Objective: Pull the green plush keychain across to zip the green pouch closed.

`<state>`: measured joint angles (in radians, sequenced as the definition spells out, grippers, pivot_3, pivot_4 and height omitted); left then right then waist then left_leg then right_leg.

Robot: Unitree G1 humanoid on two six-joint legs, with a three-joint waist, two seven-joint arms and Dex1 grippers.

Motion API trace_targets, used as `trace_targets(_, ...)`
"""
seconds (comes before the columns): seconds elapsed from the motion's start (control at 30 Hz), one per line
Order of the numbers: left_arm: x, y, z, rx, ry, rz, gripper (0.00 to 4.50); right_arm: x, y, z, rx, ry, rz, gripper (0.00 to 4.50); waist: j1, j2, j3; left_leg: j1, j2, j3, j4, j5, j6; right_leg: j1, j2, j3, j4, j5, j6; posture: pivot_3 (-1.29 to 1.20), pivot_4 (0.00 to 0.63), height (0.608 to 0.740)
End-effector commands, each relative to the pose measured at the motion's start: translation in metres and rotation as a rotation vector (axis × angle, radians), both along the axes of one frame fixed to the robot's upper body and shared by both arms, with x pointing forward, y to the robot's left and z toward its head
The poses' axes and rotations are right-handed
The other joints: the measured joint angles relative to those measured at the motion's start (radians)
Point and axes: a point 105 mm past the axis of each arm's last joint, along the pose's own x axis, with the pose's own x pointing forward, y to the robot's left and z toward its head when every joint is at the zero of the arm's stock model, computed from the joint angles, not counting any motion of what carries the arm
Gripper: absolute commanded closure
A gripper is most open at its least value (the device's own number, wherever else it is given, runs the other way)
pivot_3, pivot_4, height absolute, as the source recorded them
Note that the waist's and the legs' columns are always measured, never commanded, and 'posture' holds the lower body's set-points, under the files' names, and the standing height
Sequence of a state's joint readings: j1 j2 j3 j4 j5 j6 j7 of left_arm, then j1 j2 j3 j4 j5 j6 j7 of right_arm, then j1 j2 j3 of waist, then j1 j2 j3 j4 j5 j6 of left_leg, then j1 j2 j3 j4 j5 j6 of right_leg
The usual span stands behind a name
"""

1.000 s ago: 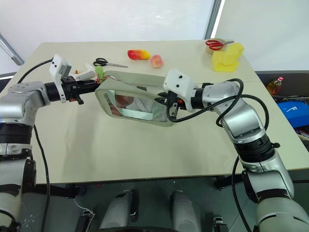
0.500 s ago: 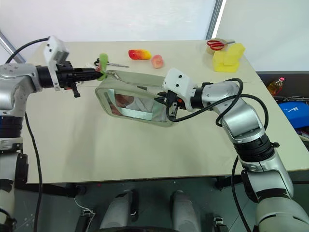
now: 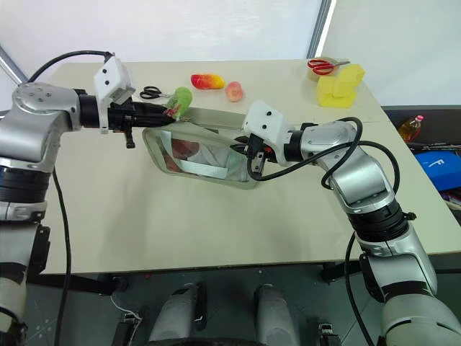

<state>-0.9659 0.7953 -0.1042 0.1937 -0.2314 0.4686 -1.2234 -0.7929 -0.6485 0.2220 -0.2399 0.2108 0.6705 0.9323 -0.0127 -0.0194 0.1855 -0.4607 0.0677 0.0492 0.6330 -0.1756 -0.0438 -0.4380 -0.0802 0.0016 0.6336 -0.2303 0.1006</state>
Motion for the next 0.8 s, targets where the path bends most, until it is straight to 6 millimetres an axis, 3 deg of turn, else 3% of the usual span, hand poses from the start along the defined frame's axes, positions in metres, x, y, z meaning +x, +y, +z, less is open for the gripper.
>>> trace_targets(0.03,-0.009,0.002,0.018,0.030,-0.050,-0.024,1.66,-0.004,0.002,0.014,0.019,-0.061,0.017,4.50,0.000,0.000,0.000,0.000,0.000,0.000,0.000,0.000,0.000,0.000,0.000,0.000,0.000,0.000,0.000,0.00,0.150,0.740)
trace_targets(0.13,-0.010,0.006,0.019,0.063,-0.058,-0.014,0.12,-0.003,0.004,0.014,0.019,-0.061,0.022,4.50,0.000,0.000,0.000,0.000,0.000,0.000,0.000,0.000,0.000,0.000,0.000,0.000,0.000,0.000,0.000,0.00,0.150,0.740)
trace_targets(0.43,-0.013,0.029,0.039,0.042,-0.077,0.064,0.05,0.000,0.007,0.013,0.023,-0.061,0.036,4.50,-0.002,0.000,0.000,0.000,0.000,0.000,0.000,0.000,0.000,0.000,0.000,0.000,0.000,0.000,0.000,0.00,0.150,0.740)
trace_targets(0.5,-0.007,0.040,0.026,0.077,-0.073,0.111,0.05,-0.001,0.008,0.013,0.024,-0.061,0.040,4.50,-0.002,0.000,0.000,0.000,0.000,0.000,0.000,0.000,0.000,0.000,0.000,0.000,0.000,0.000,0.000,0.00,0.150,0.740)
trace_targets(0.6,-0.001,0.038,0.003,0.050,-0.045,0.124,0.05,-0.001,0.008,0.013,0.023,-0.061,0.045,4.50,-0.002,0.000,0.000,0.001,0.000,0.000,0.000,0.000,0.000,0.000,0.000,0.000,0.000,0.000,0.000,0.00,0.150,0.740)
trace_targets(0.8,0.007,0.045,-0.018,0.033,-0.023,0.164,0.05,-0.003,0.009,0.013,0.021,-0.061,0.047,4.50,0.000,0.000,0.000,0.000,0.000,0.000,0.001,0.001,0.001,0.000,0.000,0.000,0.001,0.000,0.000,0.00,0.150,0.740)
